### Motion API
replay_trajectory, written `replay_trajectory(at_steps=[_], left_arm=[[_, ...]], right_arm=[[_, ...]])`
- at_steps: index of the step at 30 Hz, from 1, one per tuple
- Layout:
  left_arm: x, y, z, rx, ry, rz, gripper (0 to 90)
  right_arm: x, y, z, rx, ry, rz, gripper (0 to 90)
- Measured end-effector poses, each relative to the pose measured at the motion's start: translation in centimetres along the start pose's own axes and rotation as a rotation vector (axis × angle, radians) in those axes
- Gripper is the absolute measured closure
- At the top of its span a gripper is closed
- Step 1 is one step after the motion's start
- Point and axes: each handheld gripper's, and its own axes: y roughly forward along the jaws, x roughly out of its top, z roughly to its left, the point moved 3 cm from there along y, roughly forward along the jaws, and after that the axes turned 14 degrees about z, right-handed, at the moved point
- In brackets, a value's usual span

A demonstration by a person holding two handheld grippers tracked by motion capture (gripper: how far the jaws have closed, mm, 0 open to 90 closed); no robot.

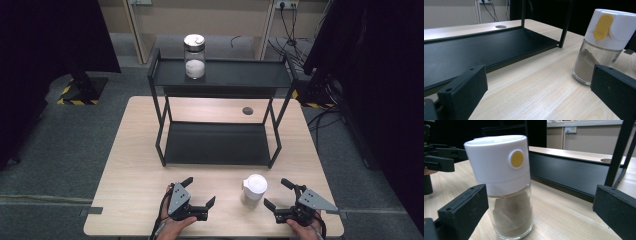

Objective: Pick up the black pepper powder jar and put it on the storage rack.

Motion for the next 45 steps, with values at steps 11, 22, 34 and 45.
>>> replay_trajectory(at_steps=[11,22,34,45], left_arm=[[0.0,0.0,0.1,-0.001,-0.011,0.002,0.3],[0.0,0.1,0.1,-0.008,-0.009,0.003,0.3],[0.0,0.1,0.1,-0.007,-0.01,0.006,0.3],[-0.1,0.1,0.2,-0.007,-0.014,0.004,0.3]], right_arm=[[0.2,0.3,0.2,0.038,-0.03,0.004,0.5],[0.6,1.2,0.7,0.067,-0.048,0.012,0.6],[1.2,3.0,1.3,0.09,-0.062,0.02,2.7],[1.8,4.3,1.6,0.082,-0.071,0.037,10.1]])
